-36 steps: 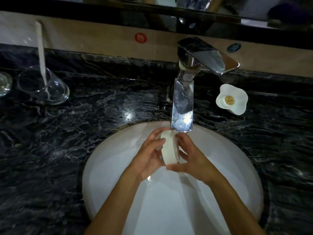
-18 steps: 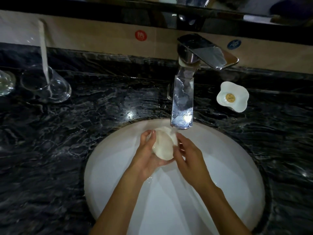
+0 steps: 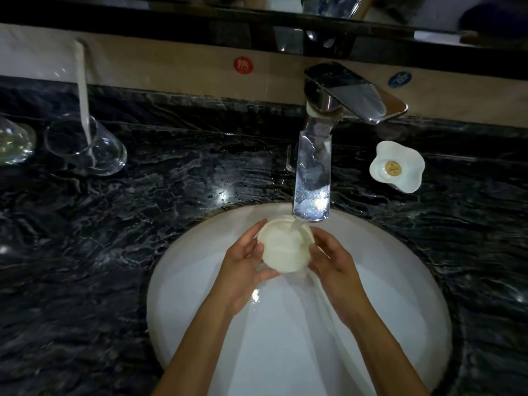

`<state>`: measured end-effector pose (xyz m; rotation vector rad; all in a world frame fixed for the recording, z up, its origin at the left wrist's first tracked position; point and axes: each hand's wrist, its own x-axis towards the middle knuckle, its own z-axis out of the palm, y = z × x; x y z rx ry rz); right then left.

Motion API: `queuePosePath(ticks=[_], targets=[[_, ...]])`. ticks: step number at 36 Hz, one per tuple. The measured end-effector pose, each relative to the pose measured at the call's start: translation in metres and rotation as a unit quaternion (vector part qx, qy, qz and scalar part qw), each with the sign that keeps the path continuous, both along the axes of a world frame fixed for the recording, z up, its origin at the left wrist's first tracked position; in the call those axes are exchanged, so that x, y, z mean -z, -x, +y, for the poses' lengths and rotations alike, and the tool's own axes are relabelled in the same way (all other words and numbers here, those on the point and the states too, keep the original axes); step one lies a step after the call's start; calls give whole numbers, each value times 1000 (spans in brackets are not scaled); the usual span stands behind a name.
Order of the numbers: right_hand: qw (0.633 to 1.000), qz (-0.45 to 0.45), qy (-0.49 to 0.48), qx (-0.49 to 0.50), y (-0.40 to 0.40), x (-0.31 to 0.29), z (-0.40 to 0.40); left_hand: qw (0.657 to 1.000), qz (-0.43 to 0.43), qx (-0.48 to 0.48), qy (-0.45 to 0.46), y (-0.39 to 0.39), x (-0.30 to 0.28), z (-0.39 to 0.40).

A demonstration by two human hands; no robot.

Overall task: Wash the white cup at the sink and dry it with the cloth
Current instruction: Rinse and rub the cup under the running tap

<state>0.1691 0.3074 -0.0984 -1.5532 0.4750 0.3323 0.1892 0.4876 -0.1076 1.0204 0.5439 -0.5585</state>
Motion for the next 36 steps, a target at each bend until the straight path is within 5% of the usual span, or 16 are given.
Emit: queuePosePath(ticks=[4,8,13,18,27,36], targets=[[990,-47,111,-75,-6,-15,3,998,43,-16,45,5,3,-5],[981,9,166,-102,-22,-19,2,995,77,-11,62,7,-1,-6],[986,152,17,-65,-26,-12,-4,998,54,25,-14,1,-12,2],[983,161,-78,-42,-18,-6,-5,994,-15,60,-94,-3,-15,6],[999,44,-21,-23,-12,-17,-10,1000,19,9,-12,-1,-1,2],[990,134,-27,-24,-21,-20,-12,998,54,28,12,-3,-5,1]])
